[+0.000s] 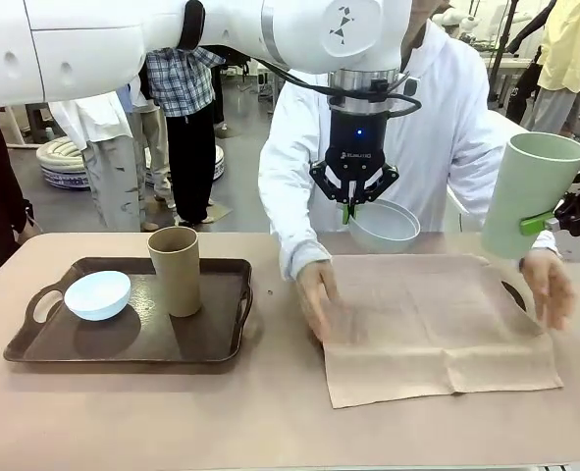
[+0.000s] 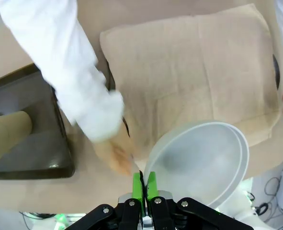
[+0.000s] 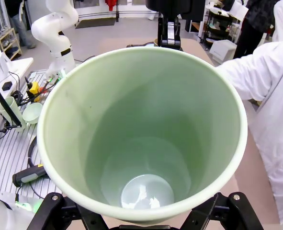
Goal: Set up a tray with a mat and arrange the tableware.
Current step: Place the Picnic Bowl and Reusable plastic cup back onto the Handle tray in front of the human's position.
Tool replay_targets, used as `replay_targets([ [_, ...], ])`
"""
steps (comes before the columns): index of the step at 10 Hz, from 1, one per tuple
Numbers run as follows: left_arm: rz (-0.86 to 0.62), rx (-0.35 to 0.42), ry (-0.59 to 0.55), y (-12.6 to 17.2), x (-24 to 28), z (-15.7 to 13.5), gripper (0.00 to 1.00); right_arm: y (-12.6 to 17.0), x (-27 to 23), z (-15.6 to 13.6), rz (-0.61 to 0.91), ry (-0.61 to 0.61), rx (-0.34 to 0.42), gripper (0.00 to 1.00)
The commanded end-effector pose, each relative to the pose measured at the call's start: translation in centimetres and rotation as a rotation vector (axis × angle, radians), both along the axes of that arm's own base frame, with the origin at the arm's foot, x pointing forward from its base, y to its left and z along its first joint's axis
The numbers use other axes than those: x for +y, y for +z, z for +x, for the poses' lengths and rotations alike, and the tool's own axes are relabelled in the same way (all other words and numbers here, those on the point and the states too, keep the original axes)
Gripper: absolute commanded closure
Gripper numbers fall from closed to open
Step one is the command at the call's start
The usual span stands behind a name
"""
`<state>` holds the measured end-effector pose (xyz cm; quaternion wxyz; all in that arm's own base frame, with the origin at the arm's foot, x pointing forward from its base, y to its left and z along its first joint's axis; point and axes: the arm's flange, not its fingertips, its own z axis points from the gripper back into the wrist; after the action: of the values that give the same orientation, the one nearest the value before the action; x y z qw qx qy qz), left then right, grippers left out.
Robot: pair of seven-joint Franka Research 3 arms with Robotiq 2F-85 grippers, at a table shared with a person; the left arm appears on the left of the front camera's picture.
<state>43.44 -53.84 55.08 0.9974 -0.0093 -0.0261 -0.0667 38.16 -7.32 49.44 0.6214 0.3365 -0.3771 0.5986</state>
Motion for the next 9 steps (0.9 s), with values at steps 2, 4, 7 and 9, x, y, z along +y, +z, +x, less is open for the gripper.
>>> replay_targets([
  [2, -0.003, -0.004, -0.012, 0.24, 0.02, 0.03, 1.0, -0.01, -0.06, 0.21, -0.003, 0.0, 0.0, 0.77],
  [4, -0.003, -0.004, -0.012, 0.24, 0.02, 0.03, 1.0, -0.01, -0.06, 0.21, -0.003, 0.0, 0.0, 0.77],
  [7, -0.003, -0.004, -0.012, 0.24, 0.02, 0.03, 1.0, -0.01, -0.06, 0.21, -0.003, 0.0, 0.0, 0.77],
  [9, -0.003, -0.004, -0.012, 0.24, 0.02, 0.03, 1.0, -0.01, -0.06, 0.21, -0.003, 0.0, 0.0, 0.77],
])
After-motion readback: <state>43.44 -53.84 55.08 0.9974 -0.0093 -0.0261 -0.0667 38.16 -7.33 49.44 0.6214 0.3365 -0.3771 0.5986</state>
